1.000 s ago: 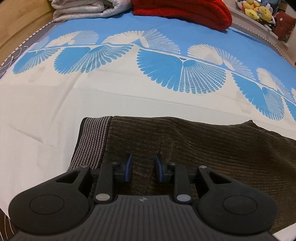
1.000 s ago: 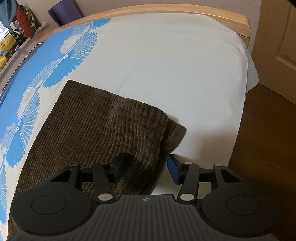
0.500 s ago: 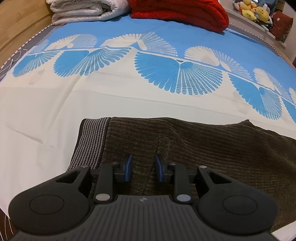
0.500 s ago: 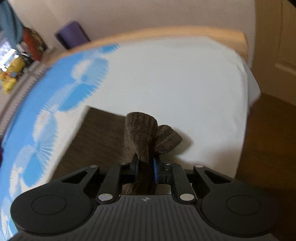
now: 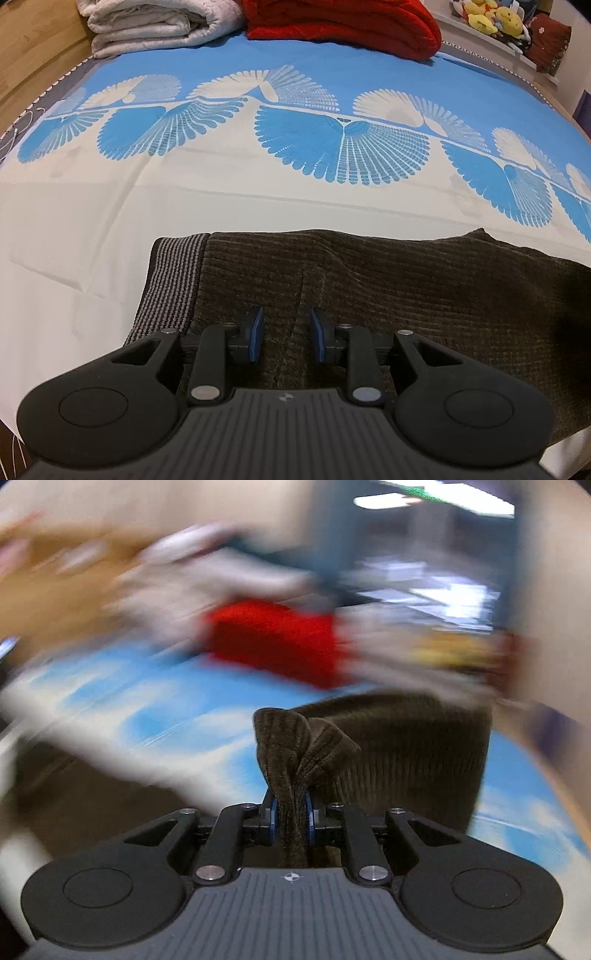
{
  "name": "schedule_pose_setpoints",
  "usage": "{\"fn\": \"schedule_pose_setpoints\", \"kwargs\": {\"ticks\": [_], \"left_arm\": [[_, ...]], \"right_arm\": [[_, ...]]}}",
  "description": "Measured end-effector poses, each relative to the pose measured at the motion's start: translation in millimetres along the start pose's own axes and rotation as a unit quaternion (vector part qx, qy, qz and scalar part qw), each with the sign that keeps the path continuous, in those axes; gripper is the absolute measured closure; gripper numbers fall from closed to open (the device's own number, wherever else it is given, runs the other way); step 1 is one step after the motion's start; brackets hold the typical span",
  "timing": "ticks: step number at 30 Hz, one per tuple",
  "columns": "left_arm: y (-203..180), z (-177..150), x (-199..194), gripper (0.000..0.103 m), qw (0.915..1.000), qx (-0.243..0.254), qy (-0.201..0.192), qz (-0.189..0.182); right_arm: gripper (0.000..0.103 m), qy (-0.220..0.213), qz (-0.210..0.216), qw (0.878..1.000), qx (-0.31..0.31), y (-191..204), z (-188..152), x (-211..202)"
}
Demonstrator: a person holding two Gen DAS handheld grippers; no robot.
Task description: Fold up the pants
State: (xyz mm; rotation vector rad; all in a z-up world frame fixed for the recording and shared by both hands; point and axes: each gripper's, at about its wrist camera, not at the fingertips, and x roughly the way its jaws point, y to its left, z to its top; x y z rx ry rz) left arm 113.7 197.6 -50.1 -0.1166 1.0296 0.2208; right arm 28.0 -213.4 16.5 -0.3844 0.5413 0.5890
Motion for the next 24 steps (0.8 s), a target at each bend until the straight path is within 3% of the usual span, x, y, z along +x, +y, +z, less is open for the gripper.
{"fn": "schedule_pose_setpoints", "kwargs": {"ticks": [2, 4, 5, 7, 9, 12, 19, 24], "left_arm": [[-0.2, -0.2, 1.0, 0.073, 1.0, 0.0, 0.003, -0.004], [-1.2, 0.0, 0.7, 0.073, 1.0, 0.0, 0.003, -0.009], [-2.6, -0.1, 0.4, 0.072, 0.9999, 0.001, 0.002, -0.01], [-5.5, -0.1, -0.3, 0.071, 0.9999, 0.007, 0.0, -0.011], [-8.1, -0.1, 0.3, 0.071, 0.9999, 0.013, 0.0, -0.01], [-10.1, -0.1, 1.3, 0.071, 0.9998, 0.014, 0.001, -0.011], [-14.3, -0.2, 1.8, 0.071, 0.9996, 0.021, 0.002, -0.016], [-12.2, -0.5, 2.0, 0.071, 0.9997, 0.02, 0.003, -0.017]], "right_arm": [[0.082, 0.052, 0.059, 0.994, -0.071, 36.3, -13.2, 15.4], [0.076, 0.086, 0.104, 0.987, -0.09, 47.5, -21.9, 20.6], [0.074, 0.091, 0.109, 0.986, -0.087, 45.5, -22.5, 20.1], [0.054, 0.086, 0.097, 0.99, -0.058, 30.6, -19.0, 17.8], [0.047, 0.081, 0.084, 0.993, -0.008, 13.1, -17.2, 14.8], [0.047, 0.087, 0.07, 0.993, 0.022, 2.8, -14.5, 22.7], [0.047, 0.112, 0.112, 0.985, -0.069, 49.3, -23.2, 42.7], [0.047, 0.121, 0.134, 0.979, -0.095, 67.2, -18.8, 51.2]]}}
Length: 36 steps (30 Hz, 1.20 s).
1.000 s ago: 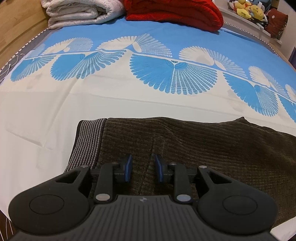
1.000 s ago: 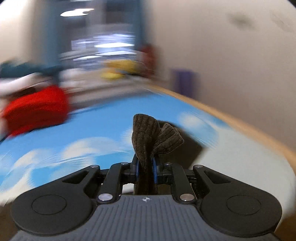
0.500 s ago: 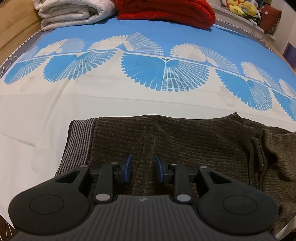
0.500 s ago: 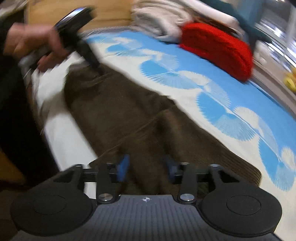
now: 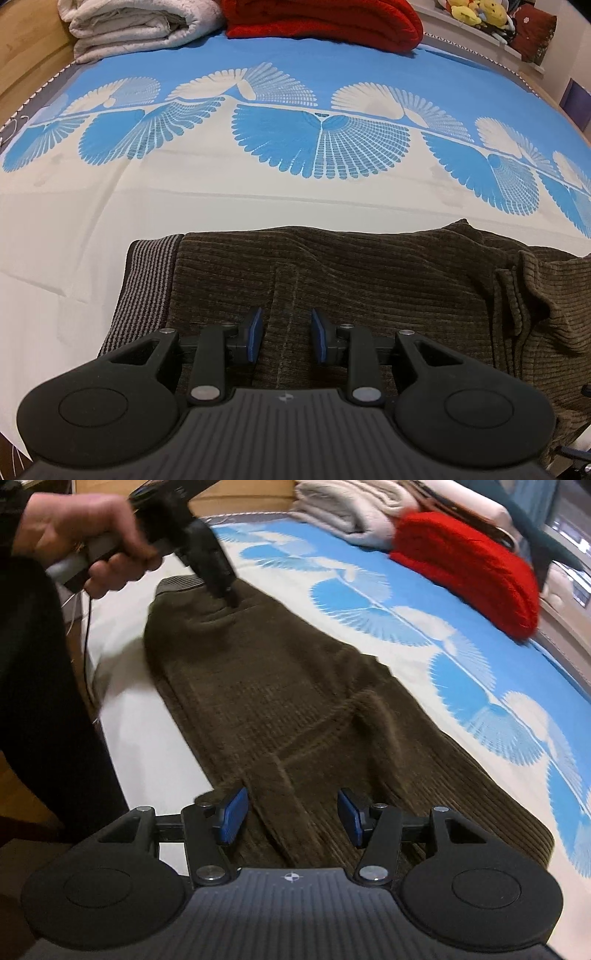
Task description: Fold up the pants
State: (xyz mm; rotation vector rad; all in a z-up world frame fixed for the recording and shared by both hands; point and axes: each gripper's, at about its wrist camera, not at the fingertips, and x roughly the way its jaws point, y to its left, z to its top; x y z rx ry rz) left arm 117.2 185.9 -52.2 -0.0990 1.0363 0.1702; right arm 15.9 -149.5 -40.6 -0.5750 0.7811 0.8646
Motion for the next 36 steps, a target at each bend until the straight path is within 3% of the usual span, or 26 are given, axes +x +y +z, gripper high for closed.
{"fn": "schedule_pose_setpoints", "kwargs": {"ticks": [3, 4, 5, 9, 12, 14, 17, 19, 21, 22, 26, 27, 28, 31, 34, 36], "left_arm": [[0.6, -0.2, -0.2, 0.071, 1.0, 0.0, 0.0, -0.001], [0.9, -0.1, -0.3, 0.071, 1.0, 0.0, 0.0, -0.001], [1.3, -0.1, -0.4, 0.071, 1.0, -0.001, 0.0, -0.001], [2.1, 0.1, -0.4, 0.071, 1.0, -0.001, 0.0, -0.004], [0.3, 0.4, 0.2, 0.071, 1.0, 0.003, -0.001, -0.004], [-0.6, 0.5, 0.5, 0.071, 1.0, 0.005, 0.0, -0.004], [-1.5, 1.2, 0.1, 0.071, 1.0, 0.003, 0.001, -0.007], [-2.6, 1.0, -0.2, 0.071, 1.0, 0.006, 0.001, -0.008], [-3.4, 0.4, 0.5, 0.071, 0.9999, 0.01, 0.003, -0.007], [-3.2, 0.3, 0.9, 0.071, 0.9999, 0.011, 0.004, -0.006], [0.0, 0.1, 1.5, 0.071, 1.0, 0.006, 0.006, -0.005], [0.6, 0.0, 1.4, 0.071, 1.0, 0.005, 0.005, -0.005], [1.0, 0.0, 1.4, 0.071, 1.0, 0.005, 0.005, -0.005], [2.5, 0.4, 1.5, 0.071, 1.0, 0.003, 0.005, -0.006], [4.9, 0.7, 1.7, 0.071, 1.0, -0.002, 0.006, -0.006], [5.8, 0.9, 1.4, 0.071, 0.9999, -0.003, 0.005, -0.008]], "right_arm": [[0.052, 0.01, 0.014, 1.0, 0.003, -1.1, 2.5, 6.9], [0.071, 0.014, 0.016, 1.0, 0.004, -1.5, 2.7, 7.9], [0.084, 0.018, 0.022, 1.0, 0.009, -3.6, 2.5, 8.6], [0.089, -0.035, 0.028, 0.997, 0.056, -24.3, 3.2, -13.1], [0.088, -0.062, 0.064, 0.991, 0.095, -36.5, -3.3, -32.4], [0.087, -0.017, 0.086, 0.995, 0.036, -16.9, -13.4, -25.8], [0.084, 0.006, 0.056, 0.998, -0.043, 11.9, -21.1, -14.9], [0.05, -0.005, 0.035, 0.998, -0.052, 16.3, -18.7, -14.4], [0.034, -0.017, 0.035, 0.998, -0.051, 19.4, -16.1, -14.4], [0.031, -0.014, 0.035, 0.998, -0.057, 22.7, -15.1, -11.2], [0.033, 0.014, 0.007, 0.994, -0.108, 36.3, -17.1, 8.8], [0.037, 0.021, -0.002, 0.993, -0.118, 38.6, -16.9, 13.7], [0.048, 0.024, -0.009, 0.992, -0.122, 39.4, -16.6, 16.5], [0.078, 0.009, 0.0, 0.998, -0.055, 17.9, -8.5, 8.9], [0.082, -0.064, -0.017, 0.995, 0.078, -31.1, 3.9, -26.4], [0.083, -0.147, -0.037, 0.97, 0.189, -73.1, 3.5, -66.0]]}}
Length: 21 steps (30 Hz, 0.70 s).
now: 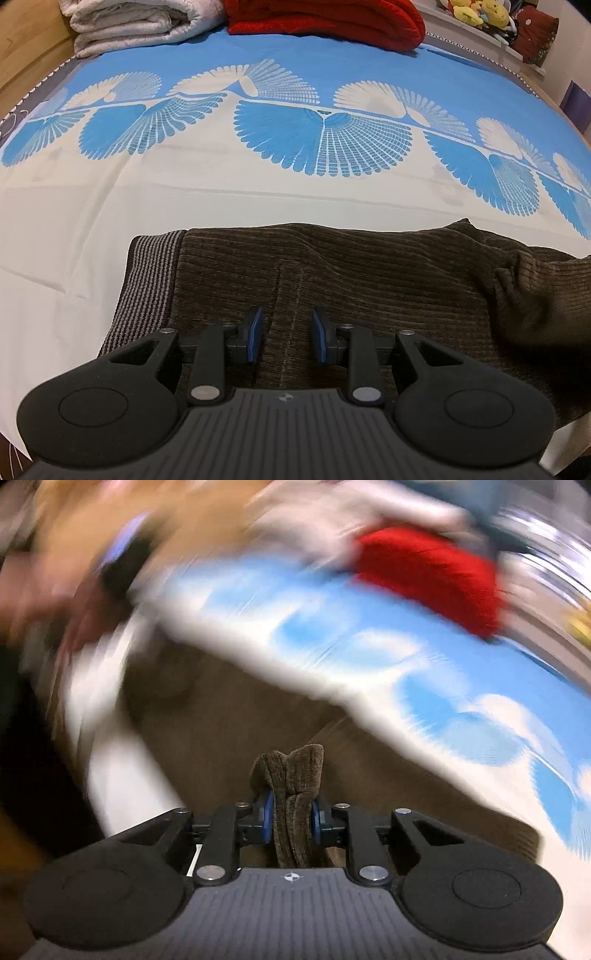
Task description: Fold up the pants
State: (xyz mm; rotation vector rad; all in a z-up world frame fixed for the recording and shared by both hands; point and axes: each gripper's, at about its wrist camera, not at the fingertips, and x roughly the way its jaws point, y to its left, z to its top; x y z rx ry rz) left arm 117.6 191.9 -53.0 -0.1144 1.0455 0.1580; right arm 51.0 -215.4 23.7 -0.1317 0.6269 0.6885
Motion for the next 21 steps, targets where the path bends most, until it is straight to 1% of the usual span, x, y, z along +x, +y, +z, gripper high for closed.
{"fn": "schedule_pose_setpoints", "kwargs": {"ticks": [1, 2, 3, 4, 5, 6, 7, 8, 9, 10, 11, 12, 13, 14, 15, 16, 17, 18, 19, 21], "left_arm": [[-1.4, -0.4, -0.3, 0.071, 1.0, 0.0, 0.0, 0.0], [-1.3, -0.4, -0.6, 0.071, 1.0, 0.001, -0.001, 0.0], [-1.3, -0.4, -0.7, 0.071, 1.0, 0.001, -0.001, -0.001], [-1.1, -0.2, -0.7, 0.071, 1.0, 0.0, -0.001, -0.002], [-0.7, 0.1, -0.7, 0.071, 1.0, -0.001, -0.002, -0.002], [-0.2, 0.4, -0.4, 0.071, 1.0, -0.002, -0.002, -0.003], [-0.1, 0.9, -0.1, 0.071, 1.0, -0.003, -0.001, -0.002], [-0.3, 1.6, 0.2, 0.071, 1.0, -0.005, -0.001, -0.002], [-0.4, 1.5, 0.0, 0.071, 1.0, -0.006, 0.0, -0.003], [-1.1, 1.3, -0.2, 0.071, 1.0, -0.007, 0.0, -0.004], [-1.1, 1.1, -0.6, 0.071, 1.0, -0.006, 0.001, -0.006], [-1.6, 1.3, -0.7, 0.071, 1.0, -0.005, 0.001, -0.007], [-2.1, 1.0, -1.3, 0.071, 1.0, -0.005, 0.001, -0.008], [-2.5, 0.5, -1.9, 0.071, 0.9999, -0.006, 0.002, -0.01], [-2.9, 0.2, -2.5, 0.07, 0.9999, -0.006, 0.002, -0.012], [-3.7, -0.2, -2.6, 0.069, 0.9999, -0.006, 0.002, -0.014], [-4.1, -0.2, -2.8, 0.068, 0.9998, -0.006, 0.003, -0.016], [-4.9, 0.0, -2.4, 0.068, 0.9998, -0.005, 0.003, -0.018], [-5.8, 0.3, -2.1, 0.068, 0.9998, -0.005, 0.003, -0.02], [-9.2, 0.8, -2.3, 0.068, 0.9994, -0.007, 0.003, -0.033]], "right_arm": [[0.083, -0.051, -0.01, 0.997, 0.054, -18.6, 9.0, -19.3], [0.083, -0.101, -0.026, 0.99, 0.094, -32.7, 15.4, -38.4], [0.083, -0.147, -0.041, 0.982, 0.109, -39.7, 19.6, -56.3], [0.083, -0.178, -0.044, 0.978, 0.102, -40.0, 22.0, -68.7], [0.083, -0.193, -0.037, 0.977, 0.084, -35.0, 23.5, -75.7], [0.083, -0.186, -0.016, 0.98, 0.063, -26.6, 23.4, -75.0], [0.083, -0.162, 0.005, 0.986, 0.044, -17.2, 21.9, -67.0], [0.083, -0.13, 0.015, 0.991, 0.027, -7.8, 18.8, -54.8], [0.082, -0.081, 0.026, 0.996, 0.013, 1.7, 13.4, -35.3], [0.081, -0.027, 0.034, 0.999, 0.003, 9.9, 7.1, -14.2], [0.081, 0.029, 0.033, 0.999, -0.016, 19.7, -1.5, 8.1], [0.079, 0.084, 0.031, 0.995, -0.043, 30.0, -12.6, 28.7], [0.079, 0.129, 0.036, 0.989, -0.068, 38.0, -24.1, 43.8], [0.08, 0.166, 0.043, 0.98, -0.096, 44.9, -35.0, 54.0], [0.081, 0.18, 0.044, 0.976, -0.116, 49.6, -39.7, 56.5], [0.08, 0.179, 0.041, 0.975, -0.123, 50.8, -40.3, 54.2], [0.078, 0.17, 0.041, 0.978, -0.112, 48.8, -37.3, 49.3], [0.067, 0.157, 0.041, 0.983, -0.084, 41.3, -30.8, 42.1], [0.052, 0.142, 0.04, 0.988, -0.053, 31.7, -27.3, 34.2], [0.045, 0.117, 0.029, 0.993, 0.01, 11.2, -22.6, 21.3]]}}
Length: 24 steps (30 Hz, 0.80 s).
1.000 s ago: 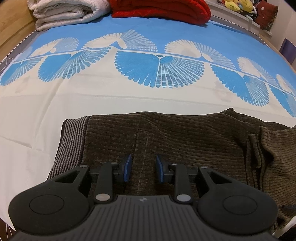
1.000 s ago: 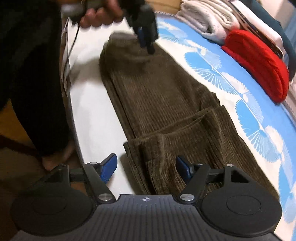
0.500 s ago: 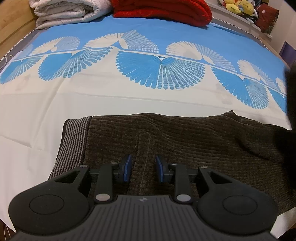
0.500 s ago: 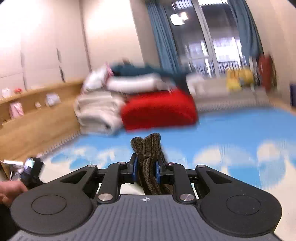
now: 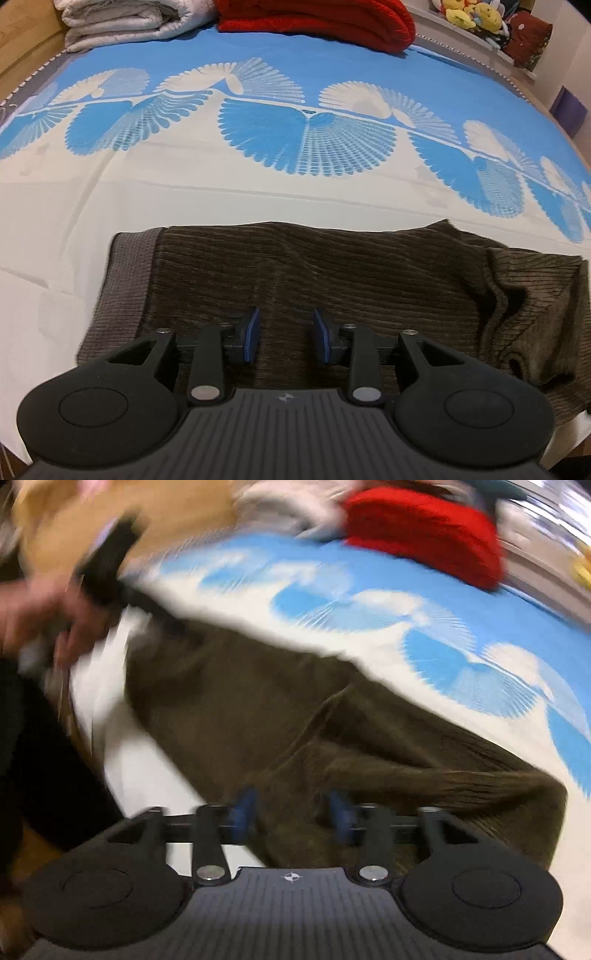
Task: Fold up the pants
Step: 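Grasp the folded pants edge with the left gripper and fold it over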
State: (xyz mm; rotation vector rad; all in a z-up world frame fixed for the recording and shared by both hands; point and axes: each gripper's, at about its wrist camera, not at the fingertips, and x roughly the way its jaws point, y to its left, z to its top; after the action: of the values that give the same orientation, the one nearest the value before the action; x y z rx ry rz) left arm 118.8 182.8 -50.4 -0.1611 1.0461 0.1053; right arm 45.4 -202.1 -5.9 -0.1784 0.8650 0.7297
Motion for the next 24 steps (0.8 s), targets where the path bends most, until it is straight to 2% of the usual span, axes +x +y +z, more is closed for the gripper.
{"fn": "schedule_pose_setpoints", "kwargs": {"ticks": [2, 4, 5, 7, 9, 10, 12, 13, 14, 16, 18, 19, 20, 21, 22, 23, 24], "left_arm": [[-9.3, 0.7, -5.0, 0.068, 0.9993, 0.006, -0.011, -0.035], [-26.3, 1.0, -14.4, 0.068, 0.9949, 0.025, -0.029, -0.093], [-39.3, 0.4, -18.6, 0.068, 0.9895, 0.042, -0.032, -0.134], [-69.2, -3.6, -27.3, 0.068, 0.9753, 0.099, -0.038, -0.194], [-104.2, -12.5, -37.3, 0.067, 0.9574, 0.173, -0.053, -0.225], [-121.7, -18.6, -40.6, 0.065, 0.9457, 0.208, -0.054, -0.244], [-147.9, -28.3, -42.8, 0.065, 0.9269, 0.253, -0.047, -0.273], [-160.9, -33.3, -43.4, 0.06, 0.9174, 0.274, -0.044, -0.286], [-170.9, -37.6, -43.7, 0.053, 0.9105, 0.289, -0.042, -0.293], [-192.6, -46.2, -39.9, 0.044, 0.8977, 0.32, -0.031, -0.302], [-209.0, -53.9, -31.1, 0.044, 0.89, 0.349, -0.013, -0.293], [-217.3, -58.2, -25.6, 0.044, 0.8884, 0.367, -0.009, -0.276], [-222.8, -60.3, -18.5, 0.06, 0.8883, 0.381, -0.006, -0.257], [-227.1, -60.2, -12.2, 0.082, 0.8901, 0.393, -0.005, -0.231], [-226.7, -54.1, -7.7, 0.093, 0.8966, 0.392, -0.013, -0.206], [-218.8, -40.3, -6.6, 0.094, 0.9107, 0.366, -0.038, -0.188], [-204.8, -17.0, -7.3, 0.094, 0.9383, 0.298, -0.067, -0.163]], "right_arm": [[0.045, -0.006, -0.01, 0.999, 0.047, -21.0, -0.9, -7.1], [0.045, -0.005, -0.032, 0.997, 0.073, -37.0, -5.0, -9.6], [0.045, -0.001, -0.043, 0.996, 0.082, -44.6, -9.6, -12.4], [0.045, 0.004, -0.079, 0.992, 0.096, -59.7, -20.0, -19.6], [0.045, 0.005, -0.114, 0.985, 0.127, -76.5, -33.4, -30.2], [0.045, 0.007, -0.128, 0.981, 0.146, -87.1, -41.1, -38.3], [0.045, 0.018, -0.158, 0.97, 0.186, -108.6, -55.2, -43.4], [0.043, 0.026, -0.168, 0.965, 0.198, -114.9, -63.1, -45.0], [0.042, 0.039, -0.175, 0.961, 0.21, -121.8, -71.4, -46.2], [0.039, 0.067, -0.173, 0.956, 0.229, -130.3, -82.7, -40.8], [0.039, 0.094, -0.168, 0.948, 0.255, -139.3, -98.6, -36.5], [0.039, 0.099, -0.164, 0.944, 0.268, -141.7, -104.3, -36.1], [0.039, 0.099, -0.158, 0.942, 0.279, -143.6, -107.1, -33.9], [0.039, 0.097, -0.154, 0.941, 0.287, -144.7, -108.2, -33.3], [0.038, 0.096, -0.152, 0.94, 0.289, -145.3, -109.3, -32.6], [0.038, 0.096, -0.15, 0.94, 0.29, -146.8, -109.9, -32.1], [0.038, 0.096, -0.147, 0.94, 0.292, -149.2, -107.5, -31.6]]}}
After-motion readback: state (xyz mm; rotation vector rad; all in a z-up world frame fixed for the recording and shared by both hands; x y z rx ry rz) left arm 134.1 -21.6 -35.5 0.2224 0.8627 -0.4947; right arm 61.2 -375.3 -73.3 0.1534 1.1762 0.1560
